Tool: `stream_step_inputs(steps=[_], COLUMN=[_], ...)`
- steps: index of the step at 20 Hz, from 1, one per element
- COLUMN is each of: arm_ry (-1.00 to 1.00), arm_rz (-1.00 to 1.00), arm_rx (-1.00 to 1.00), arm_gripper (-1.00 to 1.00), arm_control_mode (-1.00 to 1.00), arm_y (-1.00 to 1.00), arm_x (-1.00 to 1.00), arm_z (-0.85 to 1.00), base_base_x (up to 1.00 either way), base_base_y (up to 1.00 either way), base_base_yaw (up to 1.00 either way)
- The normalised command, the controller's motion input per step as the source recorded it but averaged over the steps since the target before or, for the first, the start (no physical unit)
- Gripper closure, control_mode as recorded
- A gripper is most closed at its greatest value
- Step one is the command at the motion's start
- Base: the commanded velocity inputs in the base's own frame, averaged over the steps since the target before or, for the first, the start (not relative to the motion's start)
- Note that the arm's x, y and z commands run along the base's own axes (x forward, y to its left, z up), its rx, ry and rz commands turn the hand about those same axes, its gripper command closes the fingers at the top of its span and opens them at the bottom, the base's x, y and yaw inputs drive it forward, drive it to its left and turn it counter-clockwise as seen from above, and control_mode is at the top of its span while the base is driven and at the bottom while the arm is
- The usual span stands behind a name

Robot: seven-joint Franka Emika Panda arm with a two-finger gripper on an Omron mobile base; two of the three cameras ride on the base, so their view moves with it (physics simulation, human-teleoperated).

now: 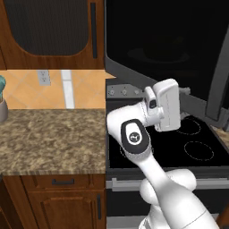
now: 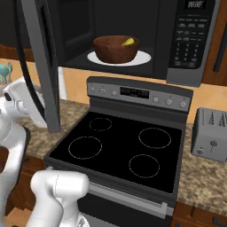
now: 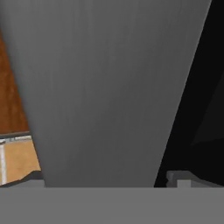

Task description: Pick the cucumber from the sink and place it in the bowl. Then pick the bowl and place it in the microwave. Then close the microwave door and press the start button.

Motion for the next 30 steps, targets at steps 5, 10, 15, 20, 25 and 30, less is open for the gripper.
stream_step_inputs(steps=[5,10,15,20,25,30], arm_ry=[-0.08,-0.07,-0.01,0.0,0.02,0.1], arm_rz=[0.18,0.31,0.44,0.41,0.33,0.25], arm_rx=[0.06,0.1,0.11,0.08,0.07,0.06], arm_gripper=[-1.0,-1.0,-1.0,-1.0,-1.0,-1.0], arm_control_mode=[-1.0,-1.0,-1.0,-1.0,-1.0,-1.0], arm_y=[-0.48,-0.51,-0.47,-0.26,-0.16,-0.08], arm_x=[0.0,-0.01,0.0,0.1,0.25,0.31], arm_z=[0.69,0.6,0.34,0.49,0.77,0.89], base_base_x=[0.0,0.0,0.0,0.0,0.0,0.0], base_base_y=[0.0,0.0,0.0,0.0,0.0,0.0], base_base_yaw=[0.0,0.0,0.0,0.0,0.0,0.0])
